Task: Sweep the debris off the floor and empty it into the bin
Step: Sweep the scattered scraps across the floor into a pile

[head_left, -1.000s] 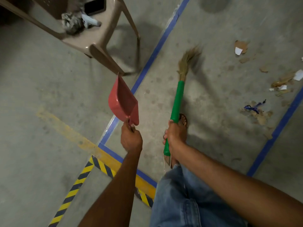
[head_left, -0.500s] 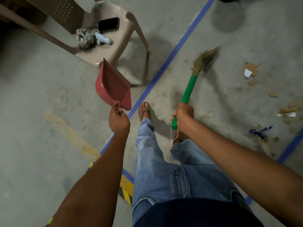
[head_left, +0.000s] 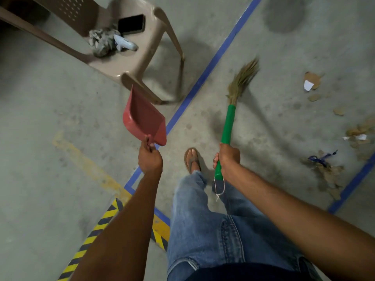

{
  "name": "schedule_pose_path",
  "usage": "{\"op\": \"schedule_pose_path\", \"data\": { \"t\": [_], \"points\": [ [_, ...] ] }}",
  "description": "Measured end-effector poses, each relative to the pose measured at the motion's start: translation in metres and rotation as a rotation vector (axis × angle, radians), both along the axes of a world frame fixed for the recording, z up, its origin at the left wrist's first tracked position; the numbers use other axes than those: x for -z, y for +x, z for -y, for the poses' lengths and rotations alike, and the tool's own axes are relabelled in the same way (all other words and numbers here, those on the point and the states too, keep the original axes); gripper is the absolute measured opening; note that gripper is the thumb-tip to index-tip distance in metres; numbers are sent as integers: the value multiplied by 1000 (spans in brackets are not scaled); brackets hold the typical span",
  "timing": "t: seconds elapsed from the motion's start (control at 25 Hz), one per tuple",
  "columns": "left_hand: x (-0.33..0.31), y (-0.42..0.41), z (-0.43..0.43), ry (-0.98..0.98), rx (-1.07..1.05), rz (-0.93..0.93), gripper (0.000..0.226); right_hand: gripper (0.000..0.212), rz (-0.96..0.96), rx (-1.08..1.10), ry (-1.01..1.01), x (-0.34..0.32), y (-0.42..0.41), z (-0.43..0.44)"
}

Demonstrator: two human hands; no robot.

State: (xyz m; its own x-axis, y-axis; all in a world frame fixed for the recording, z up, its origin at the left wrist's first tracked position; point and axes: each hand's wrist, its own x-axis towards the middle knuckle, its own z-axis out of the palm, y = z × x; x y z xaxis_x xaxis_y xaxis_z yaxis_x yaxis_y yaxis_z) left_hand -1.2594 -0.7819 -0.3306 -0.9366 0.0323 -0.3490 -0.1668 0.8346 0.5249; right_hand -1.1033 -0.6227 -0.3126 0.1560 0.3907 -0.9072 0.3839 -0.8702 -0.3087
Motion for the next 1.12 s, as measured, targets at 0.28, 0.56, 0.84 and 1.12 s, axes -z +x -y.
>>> {"op": "schedule_pose_path", "data": {
  "t": [0.28,0.56,0.84,1.12],
  "points": [
    [134,7,10,221,-254,429,27,38,125,-194,204,89,47,57],
    [298,-12,43,182,-122,713,32,34,101,-192,242,183,76,141],
    [368,-17,54,182,-12,819,38,23,73,-120,196,232,80,169],
    [364,12,75,281,-185,747,35,64,71,-46,176,228,59,171]
  ]
}}
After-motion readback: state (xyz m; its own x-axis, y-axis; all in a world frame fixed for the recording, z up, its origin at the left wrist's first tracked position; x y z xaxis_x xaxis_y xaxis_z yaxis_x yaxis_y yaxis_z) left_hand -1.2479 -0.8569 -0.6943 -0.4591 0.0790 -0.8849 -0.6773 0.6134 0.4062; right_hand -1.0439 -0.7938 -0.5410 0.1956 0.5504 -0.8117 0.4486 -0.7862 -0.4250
